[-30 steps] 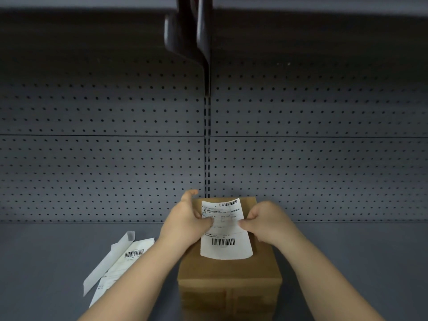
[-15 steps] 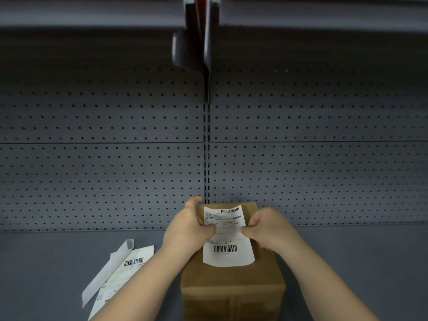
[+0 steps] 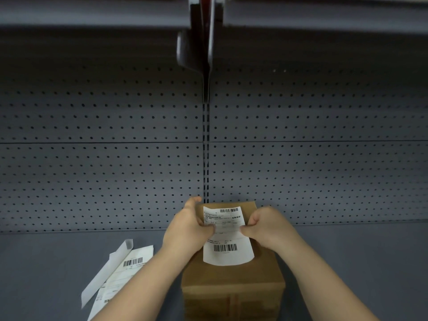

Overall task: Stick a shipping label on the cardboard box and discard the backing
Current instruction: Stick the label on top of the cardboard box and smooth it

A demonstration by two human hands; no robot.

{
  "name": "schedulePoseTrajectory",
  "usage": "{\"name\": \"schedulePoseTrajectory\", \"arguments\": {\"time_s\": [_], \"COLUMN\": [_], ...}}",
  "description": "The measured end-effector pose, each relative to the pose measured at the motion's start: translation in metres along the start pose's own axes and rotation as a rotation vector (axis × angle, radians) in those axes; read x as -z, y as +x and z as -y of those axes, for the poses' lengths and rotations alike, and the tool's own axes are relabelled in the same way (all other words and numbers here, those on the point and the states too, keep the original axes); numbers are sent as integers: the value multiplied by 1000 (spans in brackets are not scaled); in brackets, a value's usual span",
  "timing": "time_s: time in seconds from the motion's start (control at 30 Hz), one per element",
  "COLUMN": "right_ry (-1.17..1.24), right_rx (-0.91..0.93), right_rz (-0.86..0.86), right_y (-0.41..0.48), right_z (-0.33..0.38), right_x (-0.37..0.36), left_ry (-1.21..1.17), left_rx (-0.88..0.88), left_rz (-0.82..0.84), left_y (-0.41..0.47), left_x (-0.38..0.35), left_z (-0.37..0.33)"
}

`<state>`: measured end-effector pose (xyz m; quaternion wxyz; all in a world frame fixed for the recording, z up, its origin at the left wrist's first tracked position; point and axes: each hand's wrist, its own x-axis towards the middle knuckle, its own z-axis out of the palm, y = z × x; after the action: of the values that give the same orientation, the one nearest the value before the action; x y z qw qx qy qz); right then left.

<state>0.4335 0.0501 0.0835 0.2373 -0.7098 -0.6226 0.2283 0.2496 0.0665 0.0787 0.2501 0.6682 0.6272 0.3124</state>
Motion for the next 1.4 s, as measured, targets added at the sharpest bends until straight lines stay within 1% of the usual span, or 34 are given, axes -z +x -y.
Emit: {"name": "schedulePoseTrajectory", "arguments": {"time_s": [0.13,0.17,0.23,0.27,0.33,0.4,0.43,0.6,0.7,0.8,0.87,0.93,1.03,1.13,1.17,1.23,1.3,1.4], "right_ry": [10,12,36,37,1,-30,-34,-27,-32,-8,40,57,11,-59,-80,-104,-92,-37], "right_rx": [57,106,262,359,518,591,606,629,570,490,488,506,499,494,519,574,596,561], "right_rz": [-39,-72,-119,-109,-36,26,36,52,35,-31,-65,-82,-48,12,42,111,115,110], "right_y": [-5,-8,-13,-15,-15,-12,-9,-7,-6,-6,-10,-14,-7,8,13,19,22,19], "right_z": [-2,-3,-2,-1,1,2,0,-8,-21,-40,-46,-44,-39,-21,-13,0,3,-10], "right_x": [9,12,13,11,2,-7,-10,-11,-5,4,6,6,11,15,12,0,-11,-9], "left_ry": [-33,-23,17,15,7,26,29,22,76,29,-24,-28,-3,-30,-29,-15,0,-8], "left_rx": [-52,-88,-230,-320,-481,-570,-591,-647,-644,-610,-587,-580,-571,-520,-525,-595,-647,-631], "left_rz": [-34,-45,-60,-43,48,130,144,147,132,91,64,49,91,162,180,232,255,255], "left_y": [1,0,-3,-5,-9,-10,-9,-7,-4,-4,-5,-8,-1,15,21,27,29,27], "left_x": [6,7,9,8,3,-4,-6,-2,11,21,21,19,23,25,23,13,4,3], "left_z": [8,10,13,14,15,18,20,30,42,59,66,68,60,40,33,24,25,37]}}
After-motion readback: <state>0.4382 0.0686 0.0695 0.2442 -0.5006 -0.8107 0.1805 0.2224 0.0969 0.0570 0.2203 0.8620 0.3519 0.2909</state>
